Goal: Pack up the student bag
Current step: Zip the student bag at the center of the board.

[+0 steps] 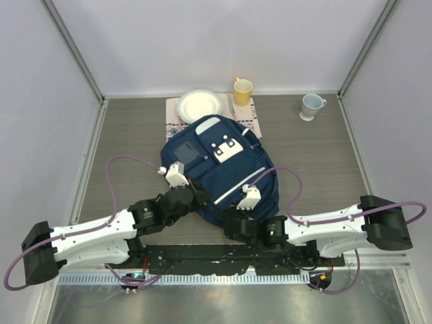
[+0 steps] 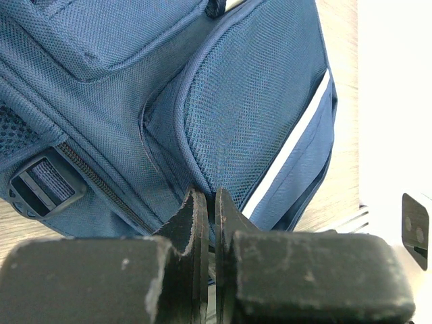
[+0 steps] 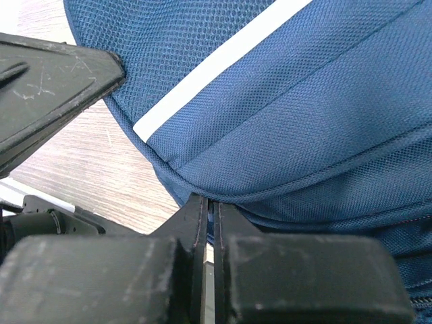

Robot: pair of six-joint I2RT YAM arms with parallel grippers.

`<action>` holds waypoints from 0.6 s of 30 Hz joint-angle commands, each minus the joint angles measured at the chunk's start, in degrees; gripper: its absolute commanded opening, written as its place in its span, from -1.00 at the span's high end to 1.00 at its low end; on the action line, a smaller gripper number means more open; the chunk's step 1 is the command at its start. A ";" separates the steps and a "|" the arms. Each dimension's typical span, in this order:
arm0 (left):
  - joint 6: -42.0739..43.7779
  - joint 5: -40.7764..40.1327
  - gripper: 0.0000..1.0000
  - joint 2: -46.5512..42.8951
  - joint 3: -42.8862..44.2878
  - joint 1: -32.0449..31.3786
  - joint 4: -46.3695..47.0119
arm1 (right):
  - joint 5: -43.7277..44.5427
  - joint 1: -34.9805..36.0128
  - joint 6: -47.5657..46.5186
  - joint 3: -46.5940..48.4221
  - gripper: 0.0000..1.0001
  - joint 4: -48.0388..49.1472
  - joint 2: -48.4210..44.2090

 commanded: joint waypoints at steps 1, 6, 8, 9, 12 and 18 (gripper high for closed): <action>-0.18 -1.87 1.00 -4.71 2.55 -0.50 2.01 | 5.44 -0.62 -3.35 0.33 0.98 -6.19 -3.01; 0.44 -4.50 1.00 -7.44 2.12 -0.50 -2.55 | 3.68 -0.53 -5.71 -2.22 0.98 -7.96 -7.66; 0.70 -5.65 1.00 -8.66 2.03 -0.50 -3.79 | 2.98 -0.53 -7.56 -2.92 0.99 -8.13 -9.16; 0.79 -6.00 1.00 -8.85 1.94 -0.50 -3.97 | 2.62 -0.45 -8.26 -3.19 0.98 -7.96 -10.21; 1.14 -5.92 1.00 -9.11 1.85 -0.50 -3.97 | 1.04 -0.45 -11.33 -3.36 0.98 -7.26 -10.57; 1.31 -3.99 1.00 -7.62 1.85 -0.50 -2.31 | -0.20 -0.62 -13.64 -2.14 0.99 -7.16 -7.76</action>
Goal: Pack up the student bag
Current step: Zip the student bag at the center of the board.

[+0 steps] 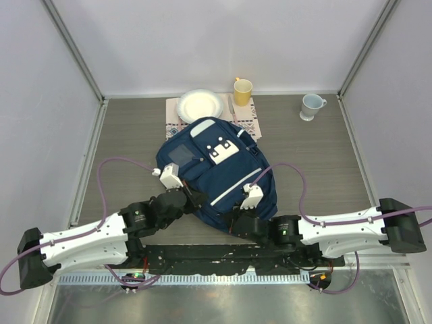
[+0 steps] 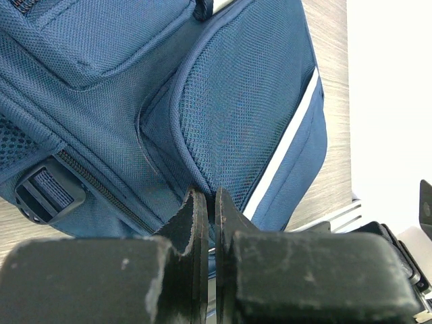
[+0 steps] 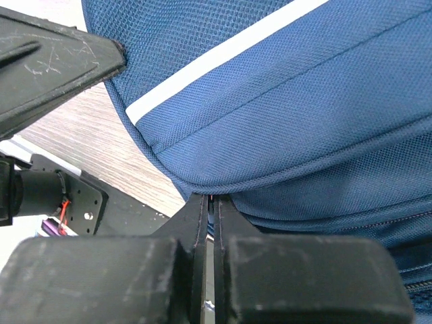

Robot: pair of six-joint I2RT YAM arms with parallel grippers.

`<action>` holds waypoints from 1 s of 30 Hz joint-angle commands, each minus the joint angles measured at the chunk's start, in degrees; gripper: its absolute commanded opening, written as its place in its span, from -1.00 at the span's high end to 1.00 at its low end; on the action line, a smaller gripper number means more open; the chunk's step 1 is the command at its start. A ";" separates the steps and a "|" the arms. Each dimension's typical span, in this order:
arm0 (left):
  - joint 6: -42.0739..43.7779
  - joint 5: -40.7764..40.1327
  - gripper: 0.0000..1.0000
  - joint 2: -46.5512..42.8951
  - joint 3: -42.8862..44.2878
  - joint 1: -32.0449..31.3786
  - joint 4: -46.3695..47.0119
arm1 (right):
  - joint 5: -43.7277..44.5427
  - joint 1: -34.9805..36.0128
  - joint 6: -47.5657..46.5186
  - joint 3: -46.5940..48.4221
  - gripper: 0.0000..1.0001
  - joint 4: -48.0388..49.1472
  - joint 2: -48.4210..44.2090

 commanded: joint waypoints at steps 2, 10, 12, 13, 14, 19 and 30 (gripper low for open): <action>1.58 -2.65 1.00 -0.69 1.94 0.00 3.01 | 4.77 -0.97 -3.42 0.51 0.98 -6.34 3.74; 1.49 -0.81 1.00 0.10 1.85 0.00 3.89 | 7.14 -0.97 2.81 1.22 0.76 -5.82 7.62; 1.05 -0.36 1.00 0.28 1.32 0.00 4.59 | 7.49 -0.97 3.52 0.96 0.67 -4.50 7.71; 0.62 0.07 1.00 0.19 0.89 0.00 4.85 | 7.67 -0.97 3.87 0.61 0.61 -3.89 7.71; 0.44 0.25 1.00 0.19 0.71 0.00 5.73 | 8.11 -0.97 4.22 0.52 0.58 -3.53 7.62; 0.17 0.78 1.00 0.72 0.53 0.00 6.53 | 9.08 -1.15 4.49 -0.10 0.42 -1.51 8.23; 0.79 0.96 1.00 0.90 1.15 0.00 6.61 | 8.55 -1.50 3.08 -0.28 0.61 1.31 10.78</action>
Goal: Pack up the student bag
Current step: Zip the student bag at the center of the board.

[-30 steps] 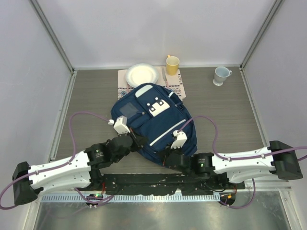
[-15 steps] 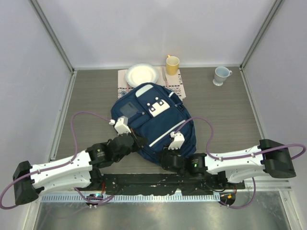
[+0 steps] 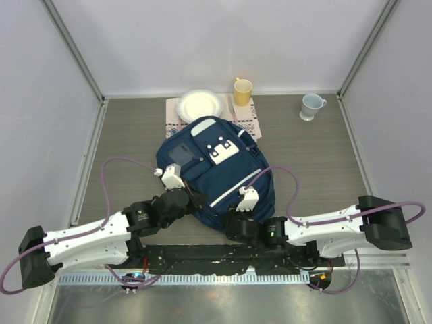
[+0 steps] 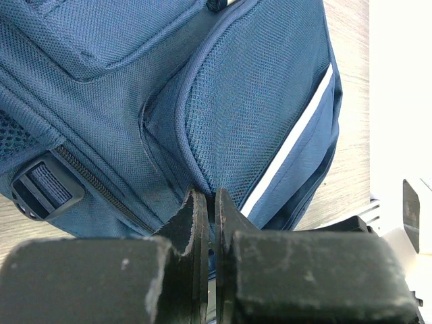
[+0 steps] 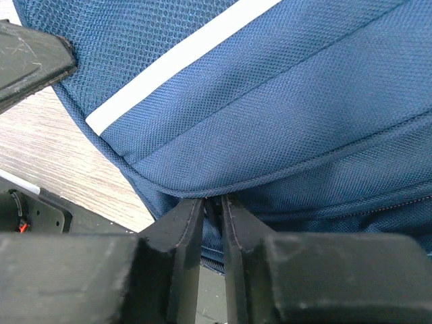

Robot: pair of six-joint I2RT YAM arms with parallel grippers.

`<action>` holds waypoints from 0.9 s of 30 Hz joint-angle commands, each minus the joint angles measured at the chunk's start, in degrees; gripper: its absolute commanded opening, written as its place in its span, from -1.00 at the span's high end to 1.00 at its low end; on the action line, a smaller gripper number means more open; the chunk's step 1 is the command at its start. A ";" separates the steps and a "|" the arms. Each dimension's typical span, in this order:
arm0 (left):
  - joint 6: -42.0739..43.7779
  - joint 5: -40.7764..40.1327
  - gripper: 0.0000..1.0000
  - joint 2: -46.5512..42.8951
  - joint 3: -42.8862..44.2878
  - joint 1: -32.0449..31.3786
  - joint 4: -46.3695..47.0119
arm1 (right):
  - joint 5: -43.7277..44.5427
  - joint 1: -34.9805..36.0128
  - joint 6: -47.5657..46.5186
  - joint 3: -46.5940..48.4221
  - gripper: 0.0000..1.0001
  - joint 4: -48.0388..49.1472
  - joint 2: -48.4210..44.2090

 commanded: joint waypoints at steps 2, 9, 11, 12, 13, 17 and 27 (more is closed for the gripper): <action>0.29 0.13 1.00 -1.20 1.71 -0.13 6.46 | 5.88 -1.43 -0.81 0.16 0.77 -1.32 3.31; 0.37 -0.23 1.00 -1.99 1.54 -0.13 6.02 | 5.80 -1.43 -2.30 2.27 0.58 -2.55 4.90; 0.37 -0.49 1.00 -2.08 1.36 -0.13 6.02 | 6.15 -1.43 -2.74 2.36 0.55 -2.64 4.90; 0.37 -0.49 1.00 -2.17 1.45 -0.13 5.76 | 6.15 -1.43 -2.74 2.36 0.56 -2.72 4.90; 0.63 -0.40 1.00 -2.08 1.54 -0.13 5.67 | 6.15 -1.43 -2.66 2.36 0.72 -2.72 4.81; 0.55 -0.58 1.00 -2.35 1.80 -0.13 4.70 | 5.80 -1.43 -3.27 2.45 0.98 -2.72 4.81; 2.30 -2.68 1.00 -4.45 1.97 -0.13 -2.22 | 6.85 -1.43 -9.50 2.71 0.98 -7.29 -1.69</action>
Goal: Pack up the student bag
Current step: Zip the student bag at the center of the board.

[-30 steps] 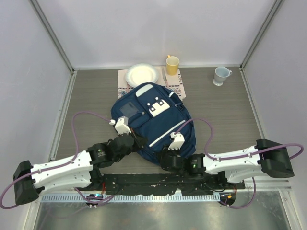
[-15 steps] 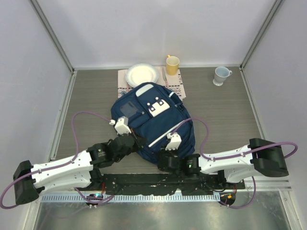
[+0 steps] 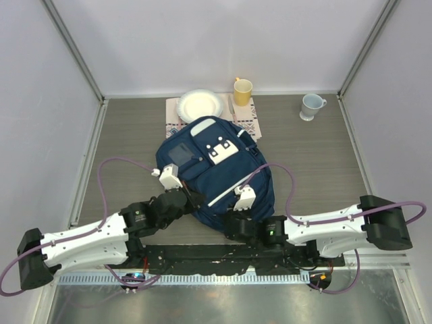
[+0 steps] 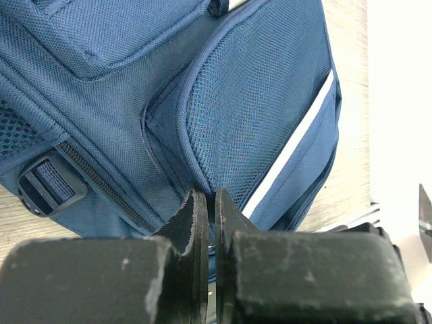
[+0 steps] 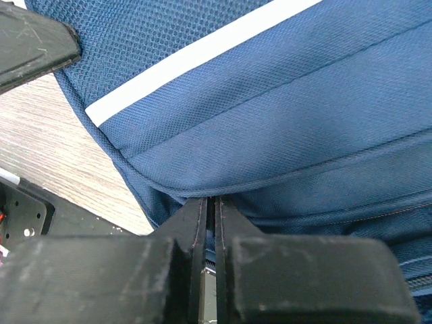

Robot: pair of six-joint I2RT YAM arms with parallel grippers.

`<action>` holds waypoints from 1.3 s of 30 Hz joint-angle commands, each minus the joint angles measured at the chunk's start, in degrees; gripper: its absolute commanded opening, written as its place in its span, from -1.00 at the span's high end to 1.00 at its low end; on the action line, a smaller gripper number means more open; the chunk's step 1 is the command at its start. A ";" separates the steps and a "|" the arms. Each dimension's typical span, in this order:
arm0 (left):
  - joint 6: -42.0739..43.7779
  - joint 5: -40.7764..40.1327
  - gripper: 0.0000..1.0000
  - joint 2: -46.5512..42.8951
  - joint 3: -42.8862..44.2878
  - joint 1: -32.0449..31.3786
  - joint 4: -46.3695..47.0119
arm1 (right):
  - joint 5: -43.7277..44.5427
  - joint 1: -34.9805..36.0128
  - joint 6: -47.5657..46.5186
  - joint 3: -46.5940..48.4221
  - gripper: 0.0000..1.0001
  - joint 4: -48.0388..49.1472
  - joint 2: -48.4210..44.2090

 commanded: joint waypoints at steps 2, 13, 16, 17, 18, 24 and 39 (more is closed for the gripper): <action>2.42 -2.09 1.00 -3.95 2.59 -0.15 -3.29 | 7.29 -1.35 -6.35 0.31 0.98 -7.43 -5.44; 6.64 -7.19 1.00 -8.61 5.14 -0.15 -22.02 | 9.14 -1.52 -7.41 -3.47 0.98 -17.45 -16.08; 5.77 -7.89 1.00 -9.58 5.40 -0.15 -23.95 | 7.48 -1.61 -7.49 -4.44 0.99 -16.67 -17.75; 5.32 -8.16 0.94 -9.67 5.49 -0.15 -24.56 | 6.34 -1.61 -9.32 -4.61 0.98 -14.57 -18.45; 4.80 -8.25 0.48 -9.76 5.75 -0.15 -25.09 | 5.19 -1.61 -10.56 -4.96 0.98 -12.81 -18.89; 4.35 -8.07 -0.55 -11.51 8.48 -0.15 -27.47 | -1.67 -1.43 -14.17 -4.09 0.98 -3.57 -16.10; -17.26 -1.48 -0.76 -7.83 -0.57 -7.00 -11.31 | 1.49 -1.08 -13.03 -2.50 0.98 -1.28 -15.02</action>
